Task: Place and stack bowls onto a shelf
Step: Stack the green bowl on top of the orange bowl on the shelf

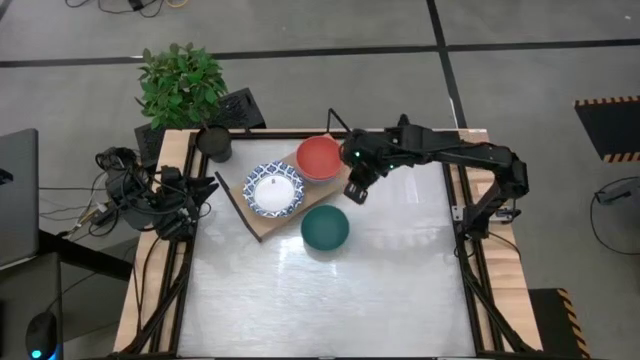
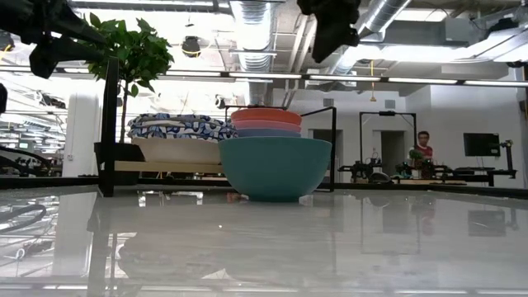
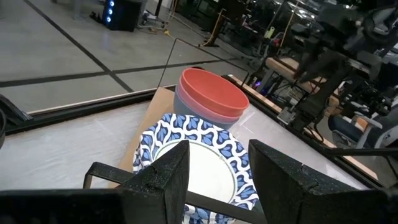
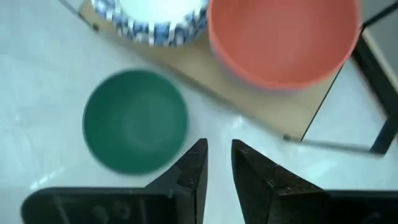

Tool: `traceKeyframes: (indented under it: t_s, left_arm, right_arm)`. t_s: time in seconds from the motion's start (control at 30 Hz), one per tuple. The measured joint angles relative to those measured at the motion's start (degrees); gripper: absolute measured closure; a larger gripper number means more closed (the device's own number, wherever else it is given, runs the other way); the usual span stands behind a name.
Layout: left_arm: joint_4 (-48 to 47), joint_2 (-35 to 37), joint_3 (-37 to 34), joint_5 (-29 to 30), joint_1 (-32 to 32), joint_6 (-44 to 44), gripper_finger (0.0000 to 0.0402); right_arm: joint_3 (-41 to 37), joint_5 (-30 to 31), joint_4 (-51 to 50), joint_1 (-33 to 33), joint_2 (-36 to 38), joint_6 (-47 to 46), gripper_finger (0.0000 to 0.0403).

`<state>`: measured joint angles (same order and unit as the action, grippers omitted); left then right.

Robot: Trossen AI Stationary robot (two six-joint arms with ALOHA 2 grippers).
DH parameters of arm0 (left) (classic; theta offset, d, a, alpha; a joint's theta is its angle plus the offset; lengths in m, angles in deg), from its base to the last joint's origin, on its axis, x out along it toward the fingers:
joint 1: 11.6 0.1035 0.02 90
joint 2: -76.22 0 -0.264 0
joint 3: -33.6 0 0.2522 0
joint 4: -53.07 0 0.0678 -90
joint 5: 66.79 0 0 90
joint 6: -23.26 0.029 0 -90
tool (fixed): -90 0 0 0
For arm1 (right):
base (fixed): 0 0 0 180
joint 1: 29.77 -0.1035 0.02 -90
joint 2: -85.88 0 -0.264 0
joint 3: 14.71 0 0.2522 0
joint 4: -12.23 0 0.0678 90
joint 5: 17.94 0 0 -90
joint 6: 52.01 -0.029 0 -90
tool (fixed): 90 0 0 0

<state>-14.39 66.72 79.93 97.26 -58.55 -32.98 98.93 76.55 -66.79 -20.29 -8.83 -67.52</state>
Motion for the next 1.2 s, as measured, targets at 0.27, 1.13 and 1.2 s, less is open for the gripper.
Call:
traceKeyframes:
  t_s: [0.27, 1.13, 1.2]
  left_arm:
    - [0.0, 0.0, 0.0, -1.2, 0.0, 0.0, 0.0251]
    - [-1.3, 0.0, 0.0, -1.6, 0.0, -0.5, 0.0251]
    - [-1.3, 0.0, 0.0, -1.5, 0.0, -0.5, 0.0251]
  right_arm:
    - [-8.0, 2.8, 0.8, -6.4, 0.0, -8.6, 0.0281]
    - [-32.7, 3.3, 35.1, -8.9, -3.3, -22.7, 0.0227]
    - [-32.8, 3.2, 34.9, -8.9, -4.5, -22.7, 0.0227]
